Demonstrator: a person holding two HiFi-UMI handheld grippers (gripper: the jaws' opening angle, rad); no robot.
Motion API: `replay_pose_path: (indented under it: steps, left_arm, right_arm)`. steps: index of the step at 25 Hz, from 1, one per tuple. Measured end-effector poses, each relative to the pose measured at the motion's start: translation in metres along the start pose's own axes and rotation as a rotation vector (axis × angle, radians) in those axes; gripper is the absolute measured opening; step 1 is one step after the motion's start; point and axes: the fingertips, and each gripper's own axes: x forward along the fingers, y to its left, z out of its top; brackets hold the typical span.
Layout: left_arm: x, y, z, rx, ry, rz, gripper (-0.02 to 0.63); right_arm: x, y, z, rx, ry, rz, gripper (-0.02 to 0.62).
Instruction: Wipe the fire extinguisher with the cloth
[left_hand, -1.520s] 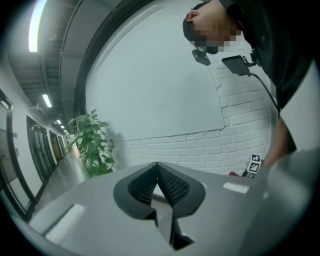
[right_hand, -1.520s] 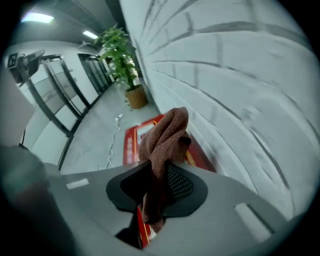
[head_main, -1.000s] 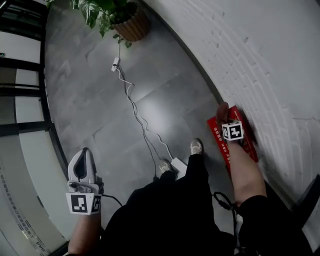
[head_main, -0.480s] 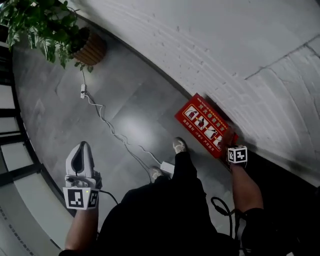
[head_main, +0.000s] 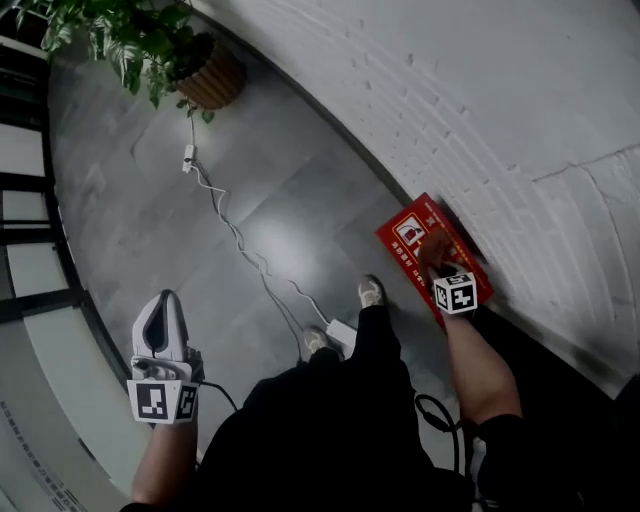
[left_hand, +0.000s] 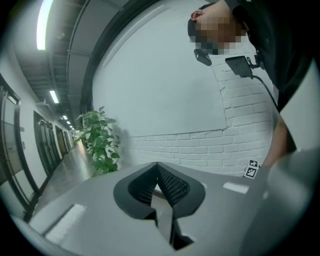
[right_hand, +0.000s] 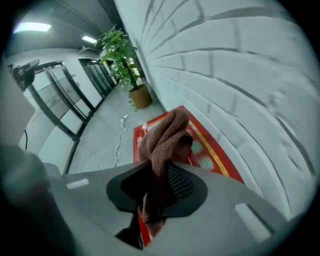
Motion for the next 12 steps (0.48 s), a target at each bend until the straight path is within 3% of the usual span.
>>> replay_pose_path:
  steps: [4,6,9,12]
  left_arm:
    - [-0.044,0.033,-0.014,0.013,0.076,0.135,0.000]
    - [-0.062,0.040,-0.022,0.010,0.114,0.184,0.000]
    - [-0.077,0.035,-0.028,0.019,0.143,0.201,0.000]
    - [-0.073,0.029,-0.023,0.022,0.124,0.187,0.000]
  right_arm:
    - [0.066,0.044,0.092,-0.208,0.002,0.084,0.069]
    - [0.094,0.059,0.118,-0.257,0.040,0.103,0.069]
    - [0.113,0.064,0.120,-0.239,0.153,0.105,0.069]
    - [0.105,0.057,0.104,-0.209,0.190,0.089,0.067]
